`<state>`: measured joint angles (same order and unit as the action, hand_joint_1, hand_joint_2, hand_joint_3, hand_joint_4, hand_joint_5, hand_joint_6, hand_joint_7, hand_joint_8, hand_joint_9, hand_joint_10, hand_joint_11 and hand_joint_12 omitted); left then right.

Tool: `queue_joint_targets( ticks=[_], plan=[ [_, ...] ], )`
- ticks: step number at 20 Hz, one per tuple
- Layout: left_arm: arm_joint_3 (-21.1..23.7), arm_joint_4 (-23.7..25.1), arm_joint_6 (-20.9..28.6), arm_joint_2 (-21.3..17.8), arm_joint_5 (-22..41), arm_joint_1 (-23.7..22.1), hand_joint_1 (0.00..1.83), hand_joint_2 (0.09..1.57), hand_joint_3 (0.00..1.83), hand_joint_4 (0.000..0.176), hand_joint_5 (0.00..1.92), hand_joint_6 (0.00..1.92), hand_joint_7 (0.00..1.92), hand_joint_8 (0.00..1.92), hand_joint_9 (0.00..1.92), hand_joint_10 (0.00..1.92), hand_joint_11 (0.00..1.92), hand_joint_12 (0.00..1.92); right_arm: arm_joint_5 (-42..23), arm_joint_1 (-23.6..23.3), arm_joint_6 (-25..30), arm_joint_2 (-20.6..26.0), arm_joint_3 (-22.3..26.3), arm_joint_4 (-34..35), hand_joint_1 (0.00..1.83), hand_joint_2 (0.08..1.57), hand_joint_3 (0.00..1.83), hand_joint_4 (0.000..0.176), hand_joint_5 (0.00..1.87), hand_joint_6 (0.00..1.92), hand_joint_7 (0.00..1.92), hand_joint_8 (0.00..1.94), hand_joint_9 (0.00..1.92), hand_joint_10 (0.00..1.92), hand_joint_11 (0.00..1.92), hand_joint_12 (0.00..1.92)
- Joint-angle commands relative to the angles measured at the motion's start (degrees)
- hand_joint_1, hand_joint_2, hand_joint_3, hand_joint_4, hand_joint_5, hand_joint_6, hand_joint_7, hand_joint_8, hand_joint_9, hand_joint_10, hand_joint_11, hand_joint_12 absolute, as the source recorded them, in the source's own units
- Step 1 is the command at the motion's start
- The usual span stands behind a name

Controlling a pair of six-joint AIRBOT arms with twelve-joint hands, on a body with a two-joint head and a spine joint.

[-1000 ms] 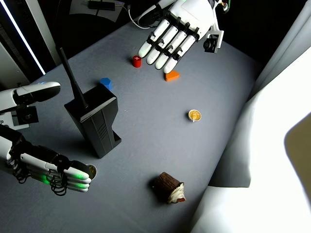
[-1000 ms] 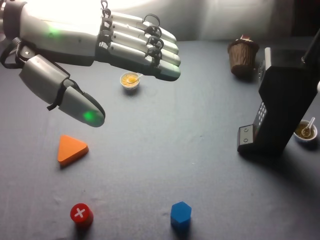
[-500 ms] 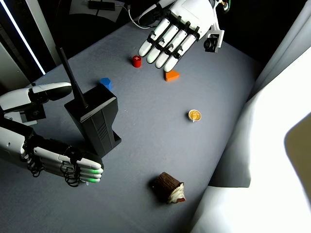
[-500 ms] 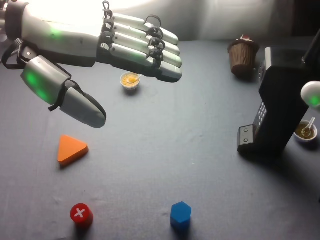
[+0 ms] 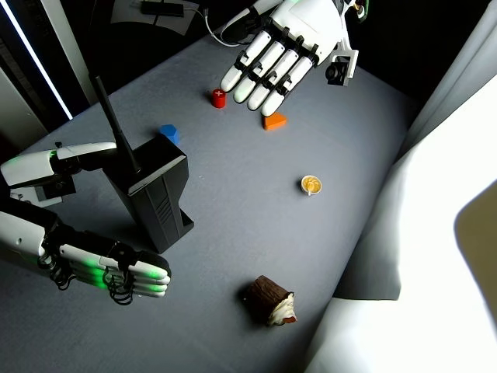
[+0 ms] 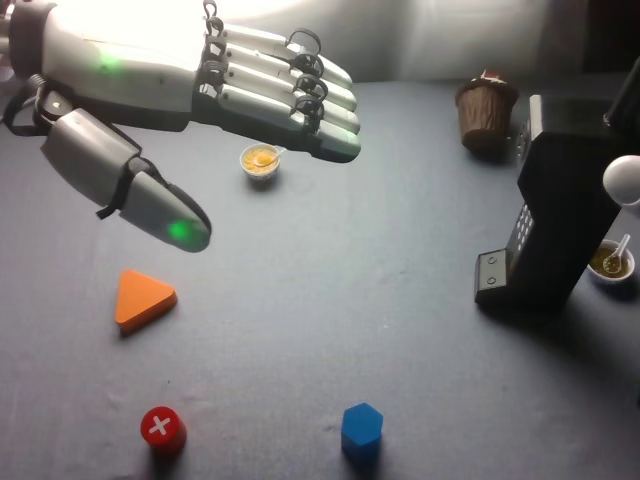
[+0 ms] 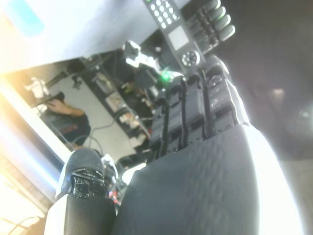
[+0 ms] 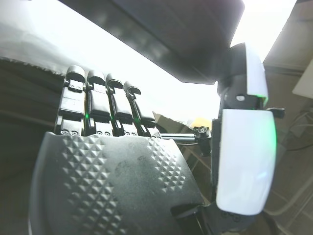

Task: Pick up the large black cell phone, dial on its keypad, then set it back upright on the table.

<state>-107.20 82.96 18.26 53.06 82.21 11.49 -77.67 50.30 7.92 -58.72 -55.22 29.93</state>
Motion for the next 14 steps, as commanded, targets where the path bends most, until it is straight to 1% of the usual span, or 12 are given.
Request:
queue_joint_targets(
  ticks=[1,3,4,6,8,9,10,12,14],
  plan=[
    [-0.1,-6.2,0.1,-0.1,2.7,-1.7,0.0,1.19,0.0,0.0,0.12,0.0,0.13,0.0,0.09,0.0,0.0,0.18,-6.8,-0.6,0.9,0.4,0.0,-1.7,0.79,0.89,0.0,0.0,0.0,0.0,0.0,0.0,0.0,0.0,0.0,0.0],
    [-0.1,-6.2,0.1,0.0,2.7,-1.7,0.0,1.19,0.0,0.0,0.14,0.01,0.15,0.01,0.1,0.0,0.0,0.17,-6.5,-1.0,1.1,0.1,0.0,-2.1,0.78,0.91,0.0,0.0,0.0,0.0,0.0,0.0,0.0,0.0,0.0,0.0],
    [-0.1,-6.2,0.1,0.0,2.8,-1.7,0.0,1.19,0.0,0.0,0.15,0.01,0.16,0.01,0.11,0.0,0.0,0.2,-6.5,-1.2,1.3,0.0,0.0,-2.2,0.79,0.91,0.0,0.0,0.0,0.0,0.0,0.0,0.0,0.0,0.0,0.0],
    [-0.1,-6.2,0.0,0.0,2.8,-1.7,0.0,1.19,0.0,0.0,0.14,0.0,0.15,0.0,0.1,0.0,0.0,0.17,-6.5,-1.5,1.7,-0.4,-0.1,-2.2,0.78,0.9,0.0,0.0,0.0,0.0,0.0,0.0,0.0,0.0,0.0,0.0],
    [-0.1,-6.2,0.0,0.0,2.8,-1.7,0.0,1.2,0.0,0.0,0.15,0.0,0.16,0.0,0.1,0.0,0.0,0.19,-6.5,-1.8,2.0,-0.7,-0.3,-2.4,0.74,0.9,0.0,0.0,0.0,0.0,0.0,0.0,0.0,0.0,0.0,0.0],
    [-0.2,-6.2,0.0,0.0,2.8,-1.7,0.0,1.2,0.0,0.0,0.15,0.0,0.17,0.0,0.11,0.0,0.0,0.22,-6.5,-1.9,2.2,-0.8,-0.5,-2.6,0.75,0.9,0.0,0.0,0.0,0.0,0.0,0.0,0.0,0.0,0.0,0.0],
    [-0.2,-6.2,0.0,0.1,2.8,-1.7,0.0,1.2,0.0,0.0,0.14,0.0,0.16,0.0,0.1,0.0,0.0,0.19,-6.6,-2.0,2.3,-1.0,-0.8,-2.6,0.76,0.91,0.0,0.0,0.0,0.0,0.0,0.0,0.0,0.0,0.0,0.0],
    [-0.6,-6.2,0.0,0.5,3.2,-1.7,0.0,1.19,0.0,0.0,0.15,0.0,0.17,0.0,0.12,0.01,0.0,0.23,-6.7,-2.2,2.3,-1.5,-1.5,-2.6,0.77,0.92,0.0,0.0,0.0,0.0,0.0,0.0,0.0,0.0,0.0,0.0],
    [-0.9,-6.2,0.0,0.8,3.2,-1.6,0.0,1.19,0.0,0.0,0.14,0.0,0.15,0.0,0.11,0.0,0.0,0.2,-6.8,-2.6,2.5,-2.0,-2.3,-2.6,0.76,0.92,0.01,0.0,0.0,0.0,0.0,0.0,0.0,0.0,0.02,0.01]
  ],
)
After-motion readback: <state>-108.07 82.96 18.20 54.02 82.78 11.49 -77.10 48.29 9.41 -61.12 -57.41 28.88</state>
